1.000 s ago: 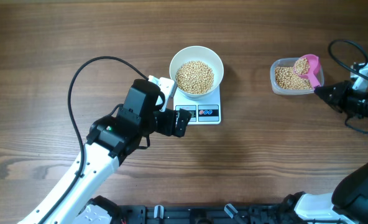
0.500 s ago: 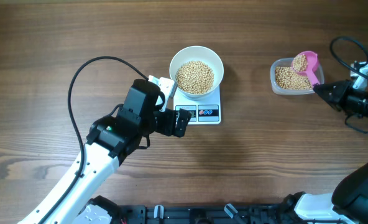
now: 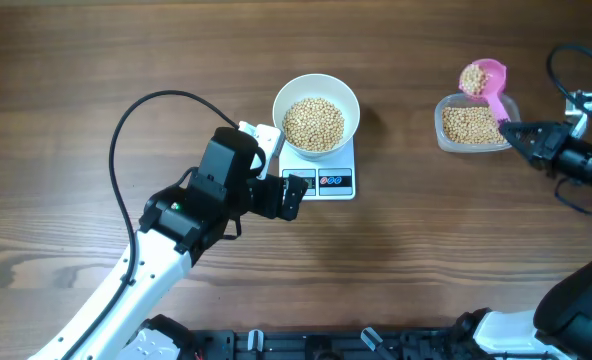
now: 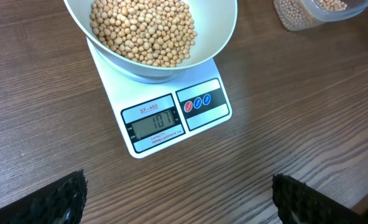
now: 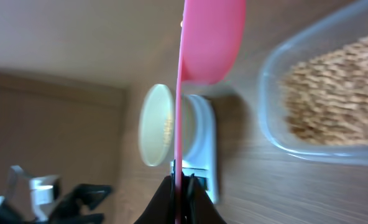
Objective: Scoop item into bowl and weigh 150g on scale
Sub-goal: 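Carry the filled scoop left over the white bowl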
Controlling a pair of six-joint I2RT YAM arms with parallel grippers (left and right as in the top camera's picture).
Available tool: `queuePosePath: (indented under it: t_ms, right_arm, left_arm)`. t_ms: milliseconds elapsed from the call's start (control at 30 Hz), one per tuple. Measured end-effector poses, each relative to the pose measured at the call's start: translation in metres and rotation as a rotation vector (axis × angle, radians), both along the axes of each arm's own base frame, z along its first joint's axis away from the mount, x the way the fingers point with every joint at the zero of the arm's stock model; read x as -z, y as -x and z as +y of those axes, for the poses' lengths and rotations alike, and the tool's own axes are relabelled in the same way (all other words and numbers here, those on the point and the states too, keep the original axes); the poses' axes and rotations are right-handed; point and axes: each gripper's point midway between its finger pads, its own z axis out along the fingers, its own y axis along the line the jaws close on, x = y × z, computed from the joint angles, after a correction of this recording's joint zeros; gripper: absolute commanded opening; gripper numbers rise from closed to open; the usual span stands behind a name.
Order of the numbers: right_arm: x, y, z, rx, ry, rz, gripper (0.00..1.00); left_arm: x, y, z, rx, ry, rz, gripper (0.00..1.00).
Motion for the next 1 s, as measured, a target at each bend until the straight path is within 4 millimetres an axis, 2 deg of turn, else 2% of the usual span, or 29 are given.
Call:
queuePosePath:
  t_ms: [67,167,400,500,700,767,833,1000]
  right_arm:
    - [-0.006,-0.001,0.005,-0.009,-0.041,-0.007,0.04]
    - [-0.012,-0.003,0.029,-0.072,-0.082,-0.015,0.04]
    - [-0.016,-0.005,0.113,-0.312,-0.096,-0.023,0.04]
    - [-0.015,-0.009,0.142,-0.382,-0.074,-0.027,0.04]
    - [0.002,-0.009,0.198,-0.486,0.058,-0.008,0.04]
    - [0.007,-0.010,0.210,-0.503,0.109,-0.020,0.05]
    - [0.013,-0.014,0.213,-0.497,0.163,-0.029,0.05]
    - [0.023,-0.027,0.205,-0.443,0.268,-0.034,0.04]
  left_arm:
    - [0.000,0.000,0.000,0.000,0.000,0.000,1.00]
    - [0.000,0.000,0.000,0.000,0.000,0.000,1.00]
    - [0.000,0.000,0.000,0.000,0.000,0.000,1.00]
    - [0.000,0.000,0.000,0.000,0.000,0.000,1.00]
    - [0.000,0.000,0.000,0.000,0.000,0.000,1.00]
    - [0.000,0.000,0.000,0.000,0.000,0.000,1.00]
    - [0.000,0.000,0.000,0.000,0.000,0.000,1.00]
    - [0.000,0.000,0.000,0.000,0.000,0.000,1.00]
